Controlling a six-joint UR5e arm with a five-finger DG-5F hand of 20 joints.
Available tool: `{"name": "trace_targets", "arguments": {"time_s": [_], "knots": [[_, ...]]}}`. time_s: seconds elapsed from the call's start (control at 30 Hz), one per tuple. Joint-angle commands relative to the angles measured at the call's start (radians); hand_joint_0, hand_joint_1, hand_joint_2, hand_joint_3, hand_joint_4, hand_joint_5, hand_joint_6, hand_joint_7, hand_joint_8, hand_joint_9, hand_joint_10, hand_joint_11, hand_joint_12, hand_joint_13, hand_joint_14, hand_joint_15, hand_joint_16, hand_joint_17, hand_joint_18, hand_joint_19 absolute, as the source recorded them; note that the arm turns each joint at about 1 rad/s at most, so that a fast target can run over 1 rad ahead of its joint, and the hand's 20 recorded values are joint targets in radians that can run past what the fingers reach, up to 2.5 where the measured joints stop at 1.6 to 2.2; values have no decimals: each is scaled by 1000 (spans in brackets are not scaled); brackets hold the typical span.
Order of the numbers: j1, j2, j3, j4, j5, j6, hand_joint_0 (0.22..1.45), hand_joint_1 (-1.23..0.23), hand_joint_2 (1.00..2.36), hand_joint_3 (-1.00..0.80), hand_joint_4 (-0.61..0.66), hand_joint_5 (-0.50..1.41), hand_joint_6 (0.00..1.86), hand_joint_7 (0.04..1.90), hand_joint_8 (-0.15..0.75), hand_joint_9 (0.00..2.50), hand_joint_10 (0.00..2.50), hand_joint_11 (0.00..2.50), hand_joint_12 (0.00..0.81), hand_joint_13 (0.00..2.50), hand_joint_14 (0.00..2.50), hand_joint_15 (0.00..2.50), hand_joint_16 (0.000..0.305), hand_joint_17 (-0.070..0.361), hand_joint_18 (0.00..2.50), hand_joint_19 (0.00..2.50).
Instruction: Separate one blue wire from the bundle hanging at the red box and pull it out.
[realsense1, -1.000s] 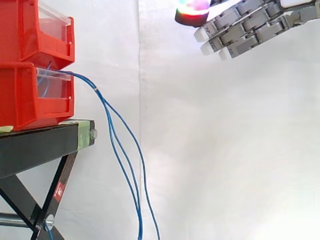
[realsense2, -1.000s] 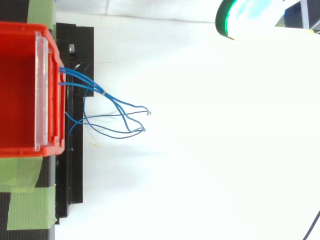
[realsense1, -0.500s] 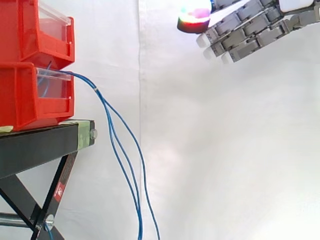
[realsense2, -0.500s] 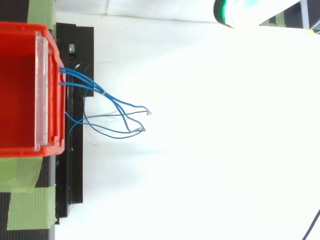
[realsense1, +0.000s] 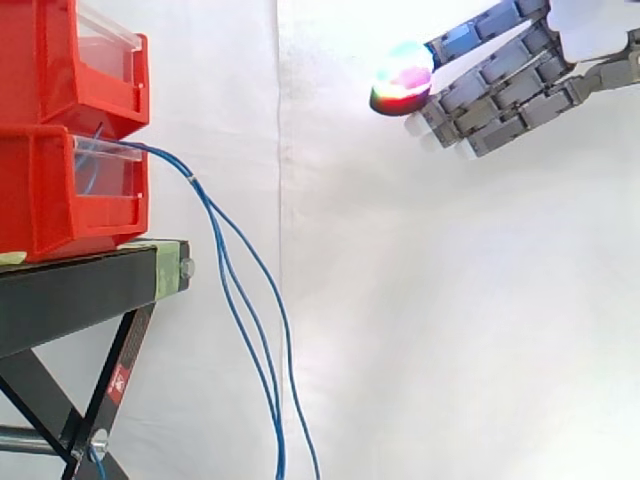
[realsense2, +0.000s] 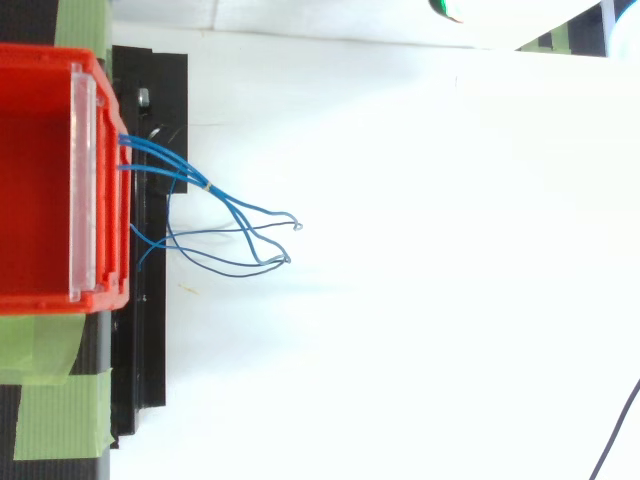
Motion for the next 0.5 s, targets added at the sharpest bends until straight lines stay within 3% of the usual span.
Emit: {"name": "trace_targets", "arguments": {"time_s": [0.0, 0.17, 0.47], "knots": [[12, 1, -38, 102, 33, -1, 466, -697, 1000, -500, 260, -211, 502, 859, 321, 366, 4, 184, 409, 117, 5, 181, 68, 153, 0, 24], [23, 0, -61, 148, 77, -3, 475, -688, 1000, -500, 270, -204, 502, 891, 321, 387, 4, 195, 406, 132, 5, 188, 67, 152, 0, 36], [66, -2, -141, 277, 168, -3, 477, -677, 1000, -500, 285, -196, 502, 924, 326, 413, 4, 215, 408, 157, 5, 194, 67, 150, 0, 50]]}}
